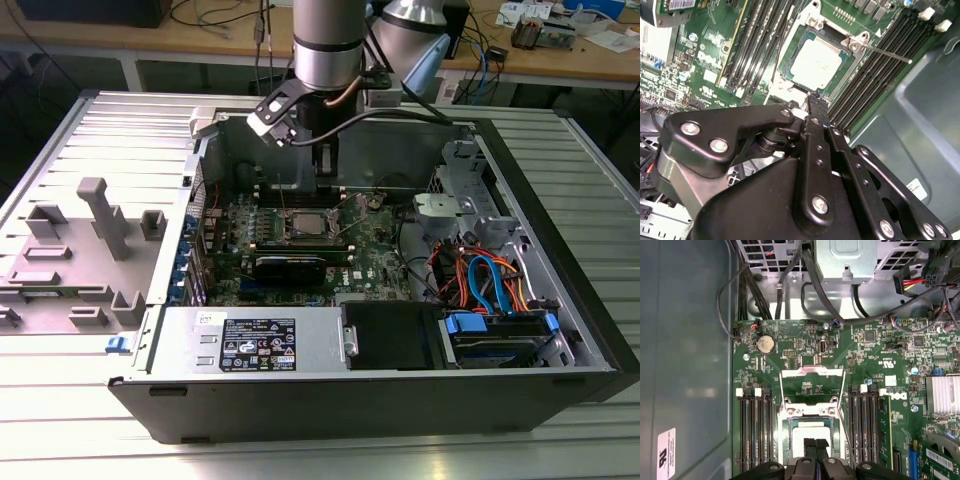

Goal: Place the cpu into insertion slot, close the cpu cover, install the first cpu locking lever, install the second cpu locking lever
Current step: 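Close the cpu cover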

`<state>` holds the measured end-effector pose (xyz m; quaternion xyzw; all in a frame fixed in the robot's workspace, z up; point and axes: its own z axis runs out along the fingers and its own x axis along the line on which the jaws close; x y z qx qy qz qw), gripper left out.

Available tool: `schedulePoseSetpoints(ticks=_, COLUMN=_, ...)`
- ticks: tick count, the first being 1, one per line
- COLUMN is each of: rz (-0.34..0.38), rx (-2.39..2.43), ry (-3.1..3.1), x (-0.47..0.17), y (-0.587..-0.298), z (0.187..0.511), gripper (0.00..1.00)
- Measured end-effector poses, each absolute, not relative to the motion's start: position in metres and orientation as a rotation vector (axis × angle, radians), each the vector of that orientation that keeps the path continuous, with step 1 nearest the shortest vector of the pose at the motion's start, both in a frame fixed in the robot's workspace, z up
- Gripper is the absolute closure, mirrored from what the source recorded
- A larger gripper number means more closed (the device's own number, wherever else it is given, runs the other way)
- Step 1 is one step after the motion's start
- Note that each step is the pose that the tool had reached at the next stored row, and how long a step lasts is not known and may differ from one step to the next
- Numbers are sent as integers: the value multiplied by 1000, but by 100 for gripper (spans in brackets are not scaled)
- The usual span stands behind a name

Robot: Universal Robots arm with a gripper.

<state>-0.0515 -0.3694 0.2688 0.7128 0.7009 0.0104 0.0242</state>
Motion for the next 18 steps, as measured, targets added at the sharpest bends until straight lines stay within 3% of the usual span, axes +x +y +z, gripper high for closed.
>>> schedulePoseSetpoints(ticks=18, rz=32, rx=2164, ry=2213, x=-24, y=-369, z=269, gripper=89)
